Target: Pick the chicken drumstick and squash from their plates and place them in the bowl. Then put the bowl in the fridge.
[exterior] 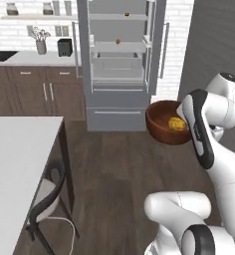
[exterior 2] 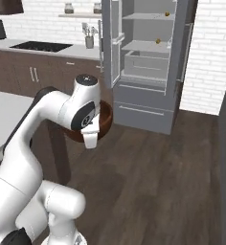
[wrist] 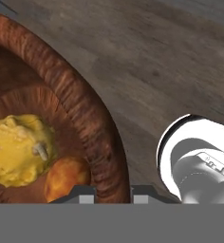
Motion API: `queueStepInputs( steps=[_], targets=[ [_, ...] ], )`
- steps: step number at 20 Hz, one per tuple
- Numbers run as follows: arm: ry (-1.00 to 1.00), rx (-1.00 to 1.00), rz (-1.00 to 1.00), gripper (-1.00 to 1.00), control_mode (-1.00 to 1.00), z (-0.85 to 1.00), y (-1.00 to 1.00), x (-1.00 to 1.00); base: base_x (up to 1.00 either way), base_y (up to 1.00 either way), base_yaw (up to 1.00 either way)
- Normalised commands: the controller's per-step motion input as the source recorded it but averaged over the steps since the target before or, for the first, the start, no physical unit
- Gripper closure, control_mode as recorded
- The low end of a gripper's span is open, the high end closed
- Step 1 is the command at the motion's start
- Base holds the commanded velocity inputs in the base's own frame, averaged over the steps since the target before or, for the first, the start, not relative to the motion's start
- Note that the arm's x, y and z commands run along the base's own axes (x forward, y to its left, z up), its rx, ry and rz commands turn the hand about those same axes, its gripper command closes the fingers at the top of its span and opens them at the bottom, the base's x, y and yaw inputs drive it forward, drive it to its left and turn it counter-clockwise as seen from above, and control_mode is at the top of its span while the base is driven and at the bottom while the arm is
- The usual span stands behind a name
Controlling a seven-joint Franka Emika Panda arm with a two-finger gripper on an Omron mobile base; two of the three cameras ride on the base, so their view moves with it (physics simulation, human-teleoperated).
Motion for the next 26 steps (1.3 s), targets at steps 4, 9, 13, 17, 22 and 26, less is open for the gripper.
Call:
queueStepInputs(
  steps=[4, 9, 13, 17, 22, 26],
  targets=[
    [0.0, 0.0, 0.0, 1.0, 1.0, 0.0, 0.0, 0.0, 1.0, 0.14, -0.22],
    [0.0, 0.0, 0.0, 1.0, 1.0, 0.0, 0.0, 0.0, 1.0, 0.3, -0.18],
    [0.0, 0.0, 0.0, 1.0, 1.0, 0.0, 0.0, 0.0, 1.0, 0.28, -0.16],
    [0.0, 0.0, 0.0, 1.0, 1.0, 0.0, 0.0, 0.0, 1.0, 0.21, -0.17],
    [0.0, 0.0, 0.0, 1.0, 1.0, 0.0, 0.0, 0.0, 1.0, 0.32, -0.18],
    [0.0, 0.0, 0.0, 1.0, 1.0, 0.0, 0.0, 0.0, 1.0, 0.44, -0.18]
  ],
)
